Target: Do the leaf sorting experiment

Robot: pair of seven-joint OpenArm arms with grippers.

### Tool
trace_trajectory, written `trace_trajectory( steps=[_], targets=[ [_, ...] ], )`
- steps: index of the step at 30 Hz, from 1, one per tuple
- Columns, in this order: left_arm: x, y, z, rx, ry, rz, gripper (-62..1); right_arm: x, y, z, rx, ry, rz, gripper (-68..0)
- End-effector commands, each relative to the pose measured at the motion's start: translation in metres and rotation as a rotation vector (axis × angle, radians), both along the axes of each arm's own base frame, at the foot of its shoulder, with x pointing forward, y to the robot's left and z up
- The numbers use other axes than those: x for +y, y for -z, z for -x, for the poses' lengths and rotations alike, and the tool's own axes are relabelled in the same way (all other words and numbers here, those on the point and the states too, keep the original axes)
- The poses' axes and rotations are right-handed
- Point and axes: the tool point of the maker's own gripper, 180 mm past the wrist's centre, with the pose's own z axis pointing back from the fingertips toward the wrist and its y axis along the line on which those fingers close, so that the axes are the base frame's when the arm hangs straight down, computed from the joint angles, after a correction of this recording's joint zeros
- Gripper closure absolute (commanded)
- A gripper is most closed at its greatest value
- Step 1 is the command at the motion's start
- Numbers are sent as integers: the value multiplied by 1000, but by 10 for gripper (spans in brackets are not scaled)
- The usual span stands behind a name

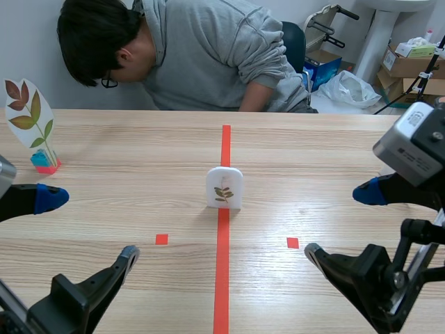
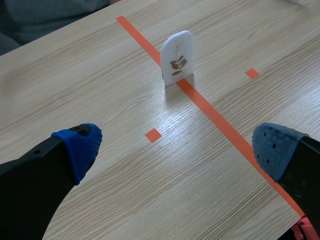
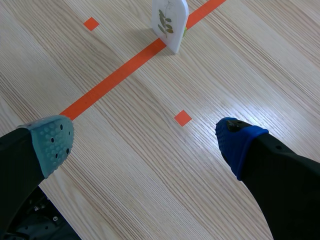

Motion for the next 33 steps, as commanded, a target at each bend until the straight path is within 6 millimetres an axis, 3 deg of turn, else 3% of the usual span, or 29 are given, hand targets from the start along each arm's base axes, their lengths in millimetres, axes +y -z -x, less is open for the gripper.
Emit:
trace_trajectory(
  steps=[1, 9, 16, 26, 33],
  targets=[
    [-4, -11, -3, -30, 4, 23, -623, 0, -5, -3, -19, -5, -11, -578],
    [-4, -10, -3, -22, 5, 17, -623, 0, -5, -3, -19, -5, -11, -578],
    [-15, -4, -10, -22, 127, 11, -623, 0, -5, -3, -19, -5, -10, -578],
    [4, 21, -70, -37, 206, -15, -623, 0, -5, -3, -19, -5, -10, -578],
    [-16, 45, -106, -14, 318, -14, -623, 0, -4, -3, -20, -6, -6, -578]
  ],
)
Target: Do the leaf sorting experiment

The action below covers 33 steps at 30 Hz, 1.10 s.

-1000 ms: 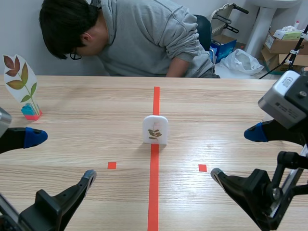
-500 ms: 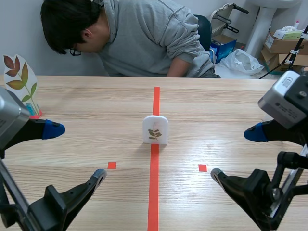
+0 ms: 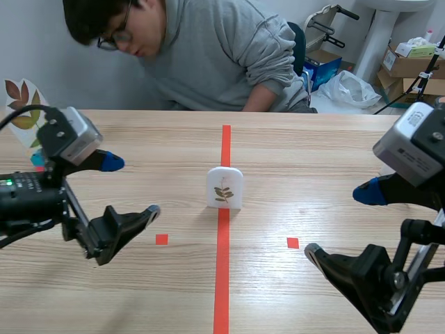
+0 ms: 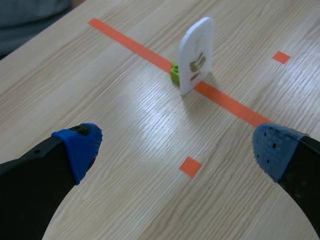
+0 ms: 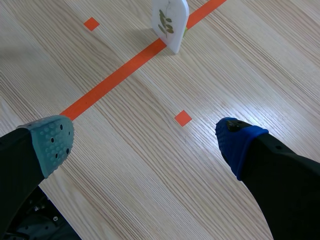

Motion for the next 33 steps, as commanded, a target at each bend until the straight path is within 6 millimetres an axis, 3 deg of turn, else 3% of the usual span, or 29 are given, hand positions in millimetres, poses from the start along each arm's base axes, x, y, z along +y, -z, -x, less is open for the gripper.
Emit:
trace_trajectory(
  steps=[1, 18, 26, 33],
  targets=[
    [-15, -9, -5, -27, 38, 28, -623, 0, -5, -3, -19, -5, -8, -578],
    [-103, 29, -67, 12, 156, 4, -623, 0, -5, -3, -19, -5, -7, -578],
    [-123, 38, -85, 9, 174, -28, -623, 0, -5, -3, -19, -5, -7, -578],
    [-128, 47, -89, -29, 201, -121, -623, 0, -5, -3, -19, -5, -8, -578]
  ],
)
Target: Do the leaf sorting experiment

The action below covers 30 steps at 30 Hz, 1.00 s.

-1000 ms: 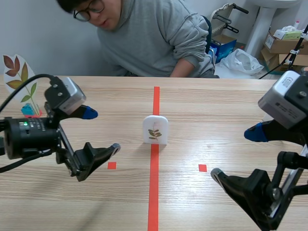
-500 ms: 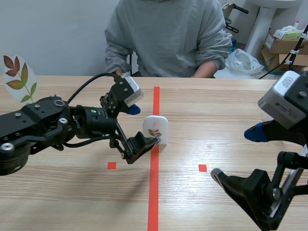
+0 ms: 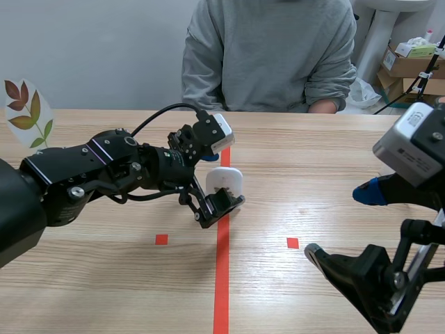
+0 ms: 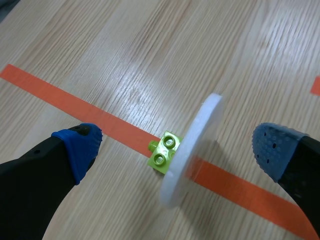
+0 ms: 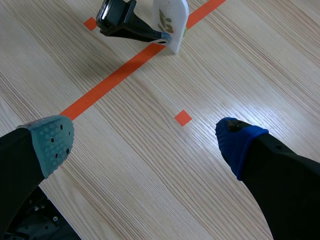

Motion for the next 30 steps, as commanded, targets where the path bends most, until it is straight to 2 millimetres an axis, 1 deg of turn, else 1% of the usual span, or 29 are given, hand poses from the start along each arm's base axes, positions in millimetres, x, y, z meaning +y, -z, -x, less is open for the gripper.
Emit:
trace_trajectory(
  steps=[1, 5, 11, 13, 17, 19, 26, 30],
  targets=[
    [-8, -15, -5, -37, 13, 36, -623, 0, -5, -3, -19, -5, -7, -578],
    [-8, -13, -3, -36, 17, 27, -623, 0, -5, -3, -19, -5, -7, -578],
    [-5, 1, 6, -36, 35, -17, -618, 0, -5, -3, -20, -6, -7, -578],
    [-5, 3, 9, -38, 43, -23, -559, 0, -5, -3, -20, -6, -7, -578],
    [-5, 4, 10, -38, 45, -23, -407, 0, -5, -3, -20, -5, -8, -578],
    [-5, 4, 10, -38, 45, -23, -349, 0, -5, -3, -20, -5, -8, -578],
    [-5, 4, 10, -38, 45, -22, -204, 0, -5, -3, -20, -5, -8, -578],
    [-5, 4, 10, -38, 45, -22, -140, 0, -5, -3, -20, -5, -8, -578]
  ],
)
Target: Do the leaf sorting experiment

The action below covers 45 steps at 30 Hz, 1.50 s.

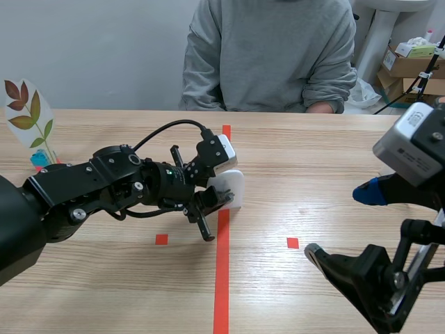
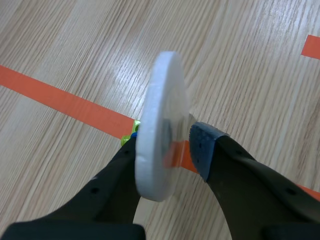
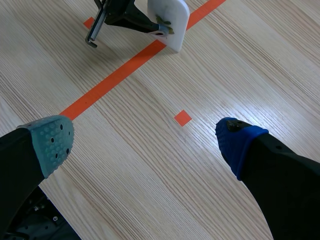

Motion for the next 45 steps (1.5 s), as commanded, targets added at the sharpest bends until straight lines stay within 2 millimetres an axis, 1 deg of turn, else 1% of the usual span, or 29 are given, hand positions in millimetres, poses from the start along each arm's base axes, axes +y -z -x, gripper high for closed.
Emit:
trace_trajectory(
  steps=[1, 4, 14, 19, 22, 24, 26, 28, 30, 33, 36, 40, 42, 45],
  targets=[
    [-6, -16, -8, -34, 8, 34, -125, 0, -5, -3, -20, -5, -8, -578],
    [-7, -16, -8, -34, 8, 35, -89, 0, -5, -3, -20, -5, -8, -578],
    [-7, -16, -8, -34, 9, 31, -89, 0, -5, -3, -20, -5, -8, -578],
    [-6, -21, -9, -39, 13, 37, -89, 0, -5, -3, -19, -5, -7, -578],
    [-5, -33, -7, 1, 7, 91, -83, 0, -5, -4, -22, -5, -8, -578],
    [-5, -48, -1, 38, 9, 169, -62, 0, -5, -4, -22, -5, -8, -578],
    [0, -60, 4, 62, -3, 214, -59, 0, -5, -4, -22, -5, -8, -578],
    [10, -71, 8, 77, -31, 261, -59, 0, -5, -4, -22, -5, -8, -578],
    [26, -83, 12, 81, -80, 321, -59, 0, -5, -4, -22, -6, -7, -578],
    [54, -98, 14, 74, -177, 407, -59, 0, -5, -4, -22, -6, -7, -578],
    [86, -109, 18, 74, -286, 475, -59, 0, -5, -4, -22, -5, -7, -578],
    [130, -113, 21, 68, -432, 541, -59, 0, -5, -4, -22, -6, -7, -578],
    [152, -110, 21, 69, -505, 545, -59, 0, -5, -4, -22, -5, -7, -578],
    [192, -104, 15, 40, -661, 530, -59, 0, -5, -4, -22, -6, -7, -578]
  ],
)
